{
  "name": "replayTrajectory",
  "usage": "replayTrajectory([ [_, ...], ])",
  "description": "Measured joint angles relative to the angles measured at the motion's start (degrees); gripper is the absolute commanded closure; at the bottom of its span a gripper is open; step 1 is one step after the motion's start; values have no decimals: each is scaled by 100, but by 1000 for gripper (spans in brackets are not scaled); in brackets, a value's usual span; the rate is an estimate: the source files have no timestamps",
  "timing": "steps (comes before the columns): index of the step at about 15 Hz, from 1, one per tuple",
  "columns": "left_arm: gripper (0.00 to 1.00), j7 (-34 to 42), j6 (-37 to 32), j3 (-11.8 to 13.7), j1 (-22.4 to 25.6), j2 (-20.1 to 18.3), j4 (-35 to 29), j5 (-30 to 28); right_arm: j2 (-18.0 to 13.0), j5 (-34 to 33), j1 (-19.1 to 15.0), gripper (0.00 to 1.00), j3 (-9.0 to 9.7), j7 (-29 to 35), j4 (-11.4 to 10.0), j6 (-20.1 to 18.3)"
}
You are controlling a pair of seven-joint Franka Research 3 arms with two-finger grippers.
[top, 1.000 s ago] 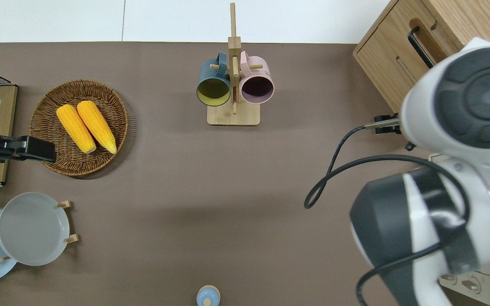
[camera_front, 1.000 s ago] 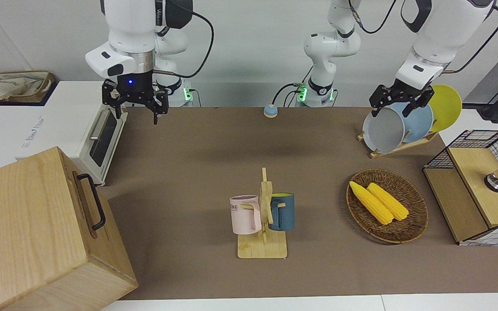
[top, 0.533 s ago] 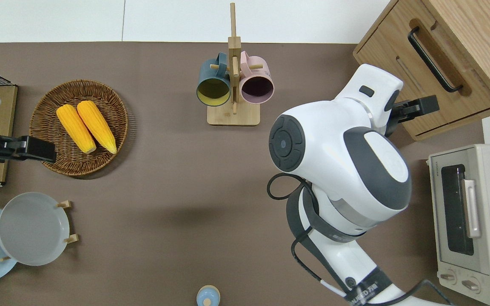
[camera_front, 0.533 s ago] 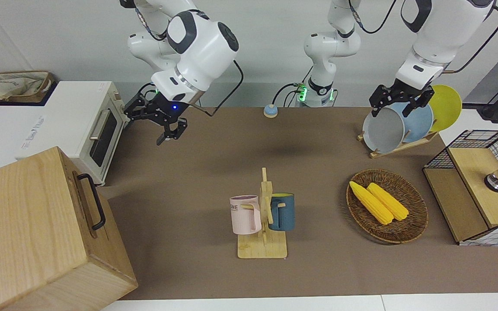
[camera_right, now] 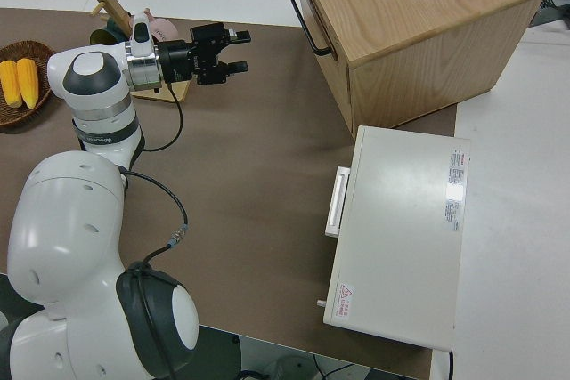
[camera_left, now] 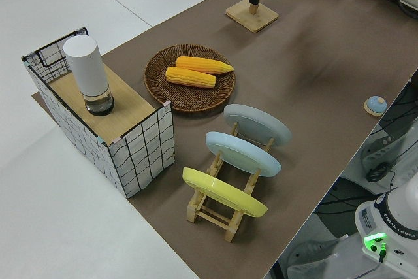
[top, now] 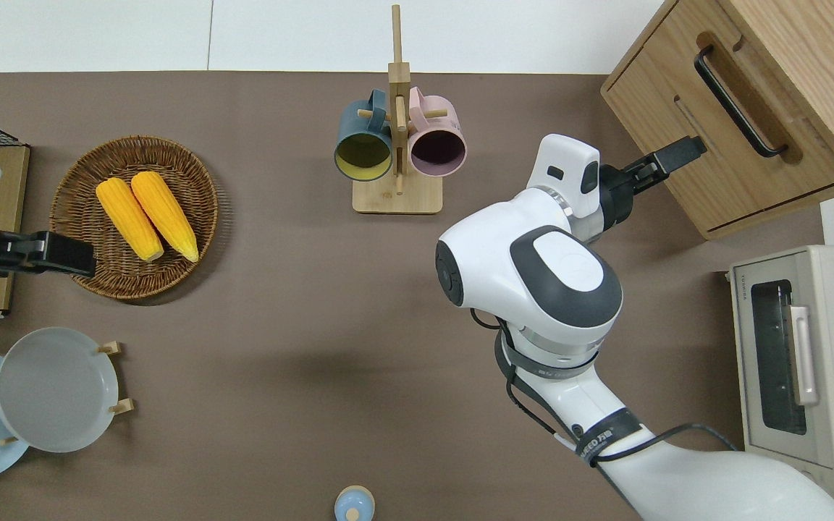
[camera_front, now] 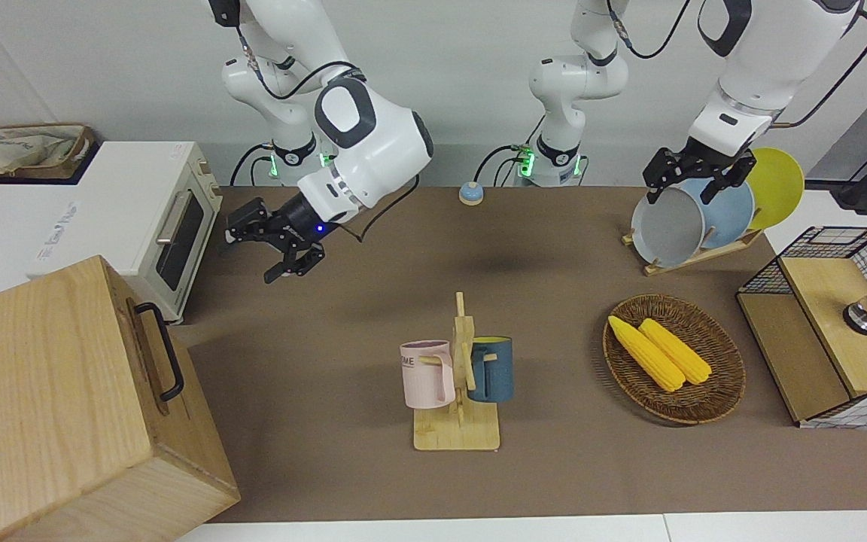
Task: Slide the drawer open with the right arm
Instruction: 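Swing the right arm up and reach the right gripper toward the drawer handle, then close the right gripper on the black drawer handle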
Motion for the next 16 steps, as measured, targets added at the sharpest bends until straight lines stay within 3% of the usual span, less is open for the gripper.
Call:
replayTrajectory([
  [5, 7, 0, 0, 0, 0, 0, 0, 0, 392, -1200, -465, 11, -51, -53, -15, 379],
  [11, 7, 0, 0, 0, 0, 0, 0, 0, 565, -1913, -864, 40, -54, -124, -16, 561],
  [12, 7, 0, 0, 0, 0, 0, 0, 0, 578, -1991, -928, 154, -54, -126, -16, 584],
  [13, 7, 0, 0, 0, 0, 0, 0, 0, 583, -2042, -973, 431, -52, -127, -16, 593],
  [14, 7, 0, 0, 0, 0, 0, 0, 0, 589, -2079, -1027, 639, -53, -132, -16, 610],
  [16, 7, 0, 0, 0, 0, 0, 0, 0, 608, -2108, -1062, 914, -54, -156, -13, 631],
])
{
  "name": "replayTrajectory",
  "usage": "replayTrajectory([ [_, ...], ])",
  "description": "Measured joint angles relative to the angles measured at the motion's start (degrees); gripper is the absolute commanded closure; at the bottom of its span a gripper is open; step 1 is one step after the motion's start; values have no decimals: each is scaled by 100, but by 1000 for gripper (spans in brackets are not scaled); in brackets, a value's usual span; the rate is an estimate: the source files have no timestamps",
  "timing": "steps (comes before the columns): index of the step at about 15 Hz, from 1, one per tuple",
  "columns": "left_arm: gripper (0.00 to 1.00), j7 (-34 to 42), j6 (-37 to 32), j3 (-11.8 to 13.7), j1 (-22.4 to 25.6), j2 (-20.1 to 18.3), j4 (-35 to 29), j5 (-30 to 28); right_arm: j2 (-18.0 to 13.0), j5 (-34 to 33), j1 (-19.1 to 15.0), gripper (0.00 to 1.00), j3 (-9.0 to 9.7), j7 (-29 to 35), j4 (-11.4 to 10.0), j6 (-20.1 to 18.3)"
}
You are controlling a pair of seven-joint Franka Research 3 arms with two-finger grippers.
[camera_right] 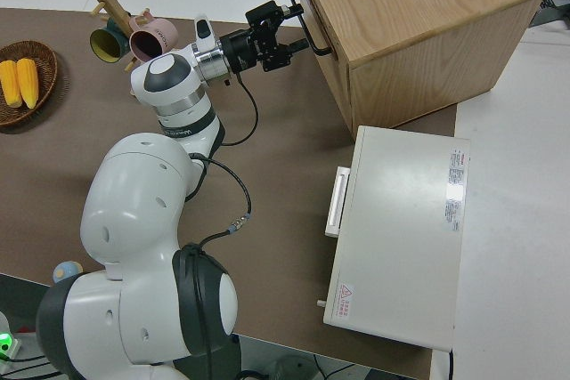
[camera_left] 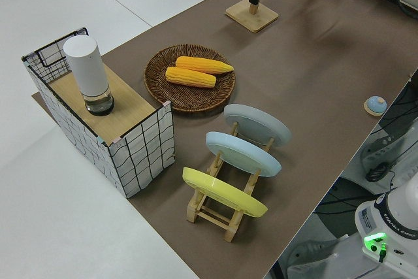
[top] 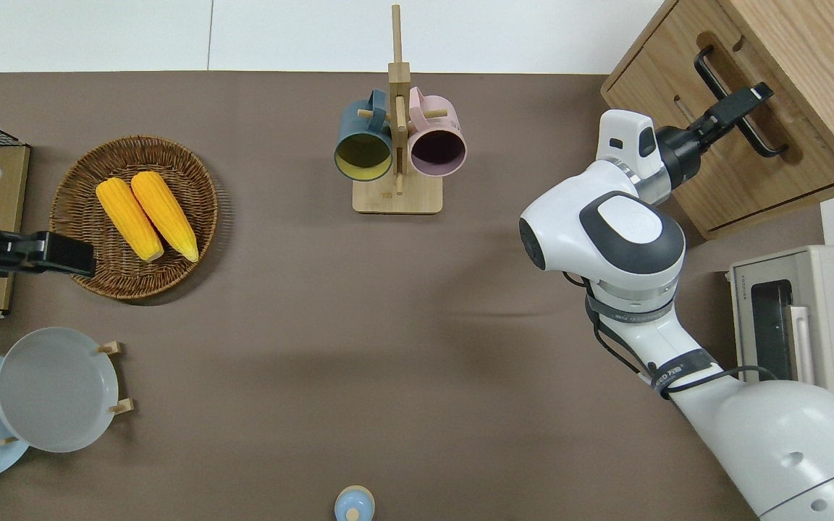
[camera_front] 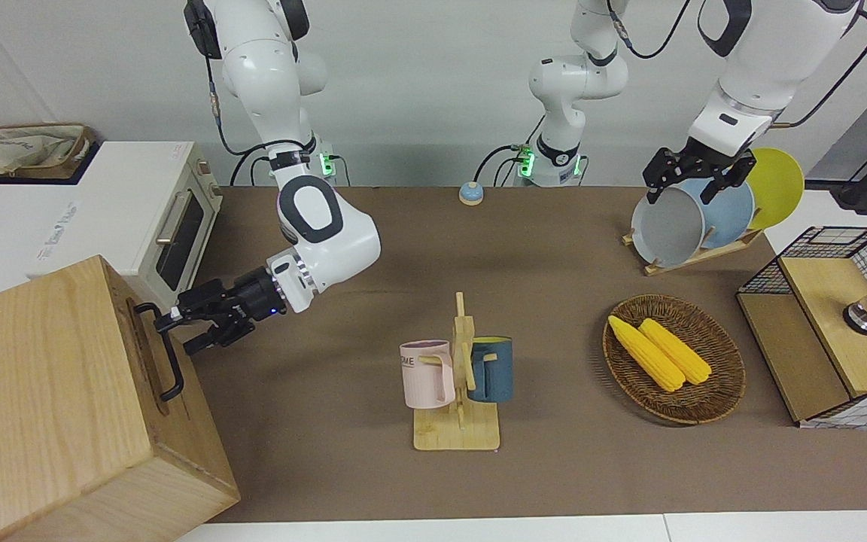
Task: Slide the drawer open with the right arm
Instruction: 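Close the right gripper on the black drawer handle, then pull the drawer handle toward the robot with the right gripper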
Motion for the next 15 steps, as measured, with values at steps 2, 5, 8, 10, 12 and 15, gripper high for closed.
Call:
replayTrajectory([
  [2, 7, 0, 0, 0, 0, 0, 0, 0, 26, -1, 2, 992, 7, -7, 2, 1],
  [5, 7, 0, 0, 0, 0, 0, 0, 0, 53, -37, 26, 1000, 26, -9, 12, -19],
  [8, 7, 0, 0, 0, 0, 0, 0, 0, 51, -41, 32, 1000, 27, -21, 63, -42],
  [10, 7, 0, 0, 0, 0, 0, 0, 0, 52, -41, 35, 1000, 29, -21, 63, -46],
  [12, 7, 0, 0, 0, 0, 0, 0, 0, 53, -38, 46, 1000, 37, -21, 62, -79],
  [15, 7, 0, 0, 0, 0, 0, 0, 0, 57, 53, 177, 1000, 58, -19, 52, -274],
])
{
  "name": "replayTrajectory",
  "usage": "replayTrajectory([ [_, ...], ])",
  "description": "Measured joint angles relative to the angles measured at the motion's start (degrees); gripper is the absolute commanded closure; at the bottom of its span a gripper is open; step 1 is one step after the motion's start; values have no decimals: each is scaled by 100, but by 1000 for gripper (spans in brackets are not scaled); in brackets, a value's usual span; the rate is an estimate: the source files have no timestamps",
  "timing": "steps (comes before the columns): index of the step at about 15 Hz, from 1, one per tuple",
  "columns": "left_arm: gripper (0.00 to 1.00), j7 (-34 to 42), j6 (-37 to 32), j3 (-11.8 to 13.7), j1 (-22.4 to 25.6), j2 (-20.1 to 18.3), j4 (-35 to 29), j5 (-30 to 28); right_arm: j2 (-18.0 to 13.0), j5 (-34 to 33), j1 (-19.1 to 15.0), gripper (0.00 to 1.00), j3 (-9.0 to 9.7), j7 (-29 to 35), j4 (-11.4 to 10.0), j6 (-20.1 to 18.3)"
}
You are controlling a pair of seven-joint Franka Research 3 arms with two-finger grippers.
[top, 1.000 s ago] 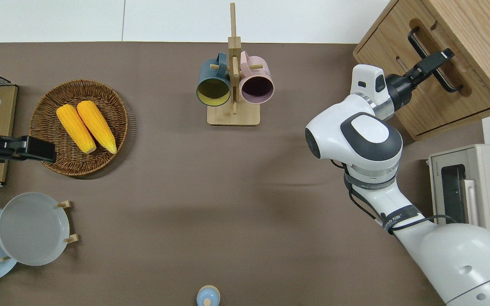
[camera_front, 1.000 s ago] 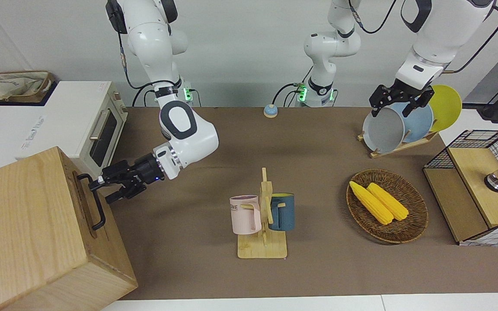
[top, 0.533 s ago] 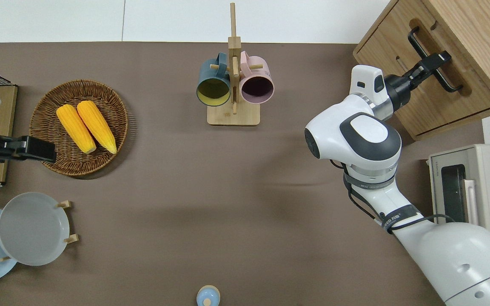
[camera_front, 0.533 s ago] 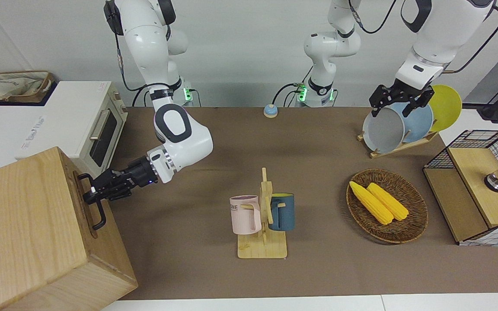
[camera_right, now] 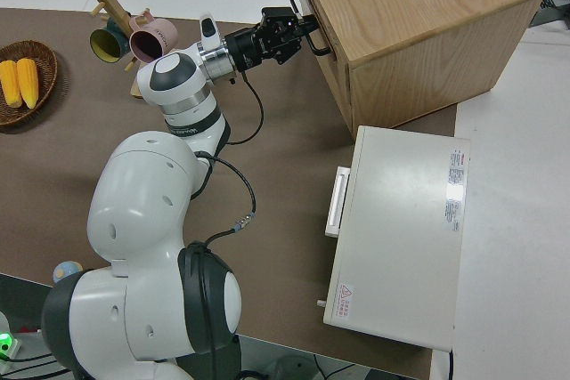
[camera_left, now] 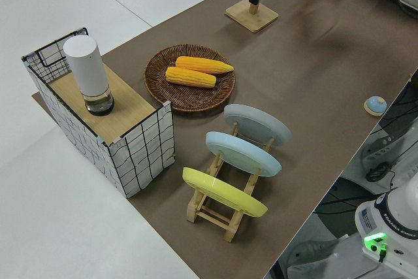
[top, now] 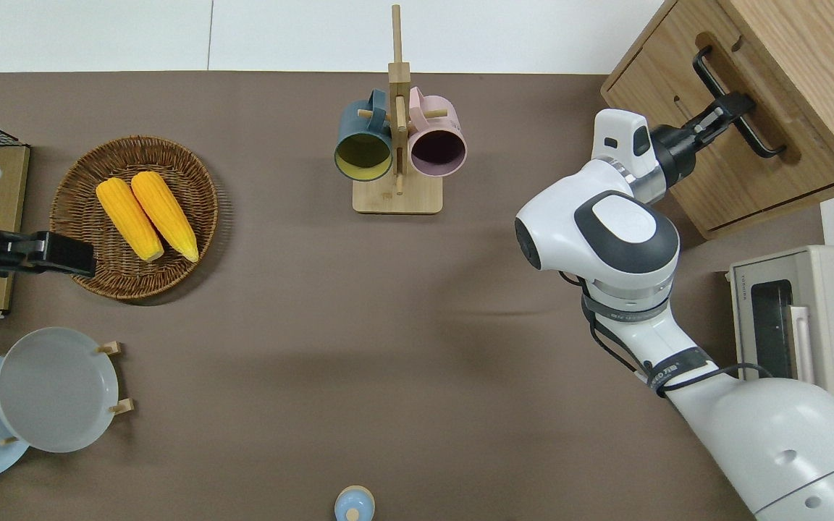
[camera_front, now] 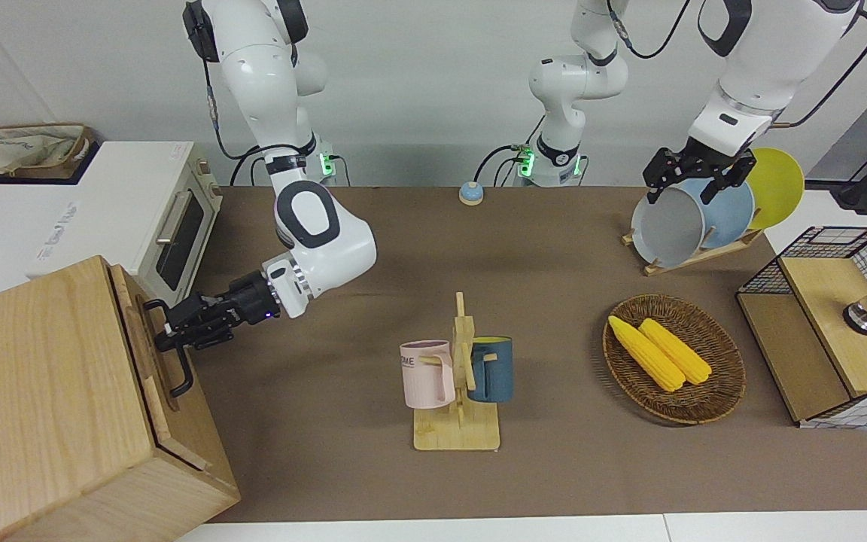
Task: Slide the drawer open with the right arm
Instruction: 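Pull the drawer handle toward the robot with the right gripper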
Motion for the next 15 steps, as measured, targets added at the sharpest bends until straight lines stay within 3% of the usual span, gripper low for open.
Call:
replayTrajectory([
  [15, 7, 0, 0, 0, 0, 0, 0, 0, -50, 1099, 1477, 1000, 11, -3, 31, -1315],
])
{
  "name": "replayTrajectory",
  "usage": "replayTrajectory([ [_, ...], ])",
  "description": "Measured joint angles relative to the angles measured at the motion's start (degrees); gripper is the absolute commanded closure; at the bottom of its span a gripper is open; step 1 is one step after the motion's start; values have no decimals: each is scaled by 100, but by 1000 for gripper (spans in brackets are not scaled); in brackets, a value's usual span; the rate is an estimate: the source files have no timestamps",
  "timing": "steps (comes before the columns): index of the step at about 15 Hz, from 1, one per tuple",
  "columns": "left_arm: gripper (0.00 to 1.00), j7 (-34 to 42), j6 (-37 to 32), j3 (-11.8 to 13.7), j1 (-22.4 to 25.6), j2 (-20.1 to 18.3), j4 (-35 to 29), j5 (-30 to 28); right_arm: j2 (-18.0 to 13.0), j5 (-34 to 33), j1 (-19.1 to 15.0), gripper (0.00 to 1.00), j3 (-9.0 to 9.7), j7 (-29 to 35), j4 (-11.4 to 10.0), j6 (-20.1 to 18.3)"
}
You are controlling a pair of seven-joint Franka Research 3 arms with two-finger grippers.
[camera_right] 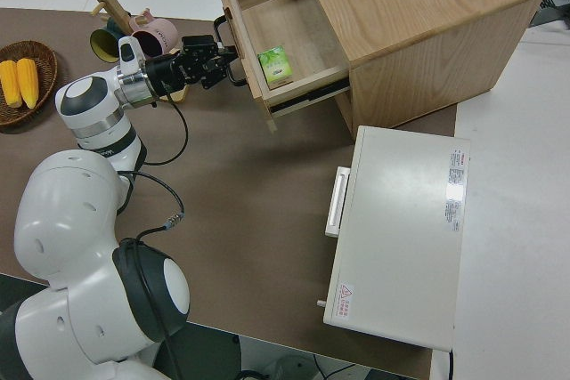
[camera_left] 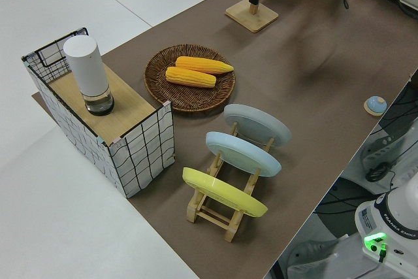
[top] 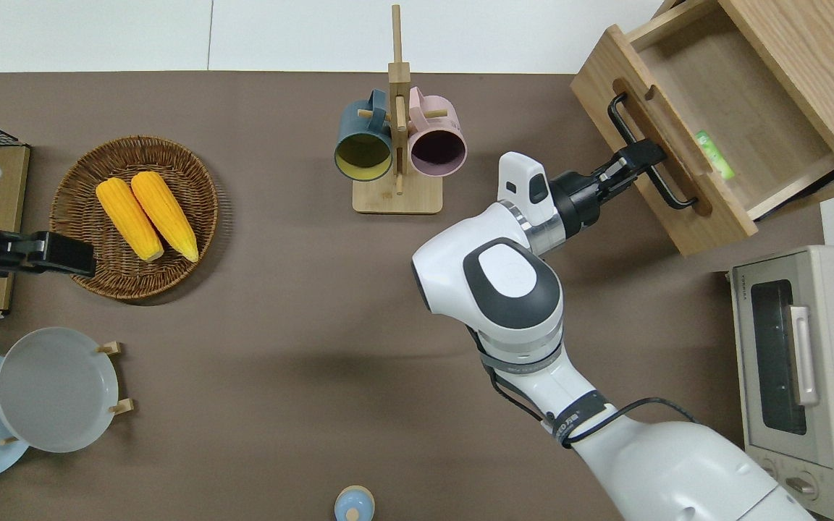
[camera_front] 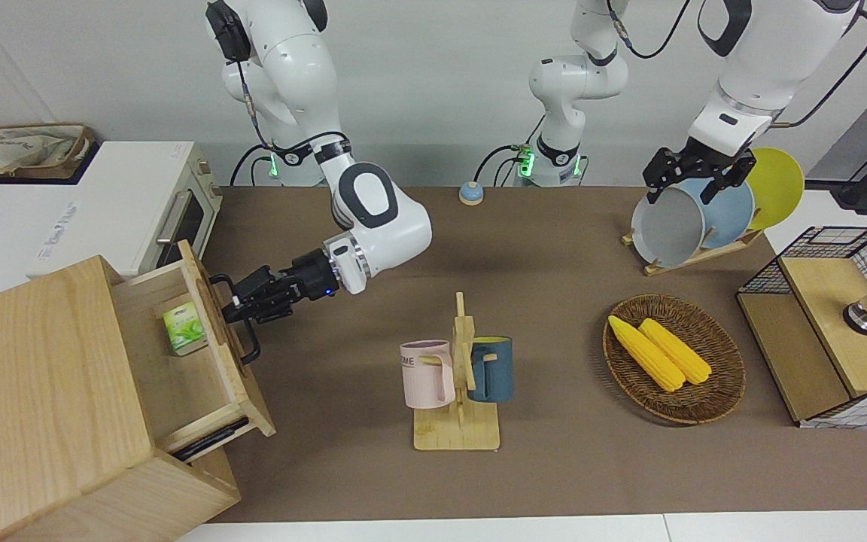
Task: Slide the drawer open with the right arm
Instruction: 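Pull the drawer handle toward the robot with the right gripper, then release the handle and withdraw the right gripper from the drawer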
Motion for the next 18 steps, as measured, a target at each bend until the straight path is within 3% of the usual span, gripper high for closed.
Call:
replayTrajectory([
  [6, 7, 0, 0, 0, 0, 0, 0, 0, -4, 301, 567, 1000, 10, 0, 39, -358],
  [11, 7, 0, 0, 0, 0, 0, 0, 0, -1, 324, 608, 974, 10, 0, 49, -385],
  [12, 7, 0, 0, 0, 0, 0, 0, 0, 1, 324, 608, 847, 10, 0, 49, -385],
  [13, 7, 0, 0, 0, 0, 0, 0, 0, 2, 324, 608, 655, 10, 0, 49, -385],
  [14, 7, 0, 0, 0, 0, 0, 0, 0, 3, 324, 608, 396, 10, 0, 49, -384],
  [15, 7, 0, 0, 0, 0, 0, 0, 0, 7, 323, 613, 21, 12, -9, 57, -378],
  [18, 7, 0, 0, 0, 0, 0, 0, 0, 20, 315, 621, 17, 24, -43, 90, -363],
])
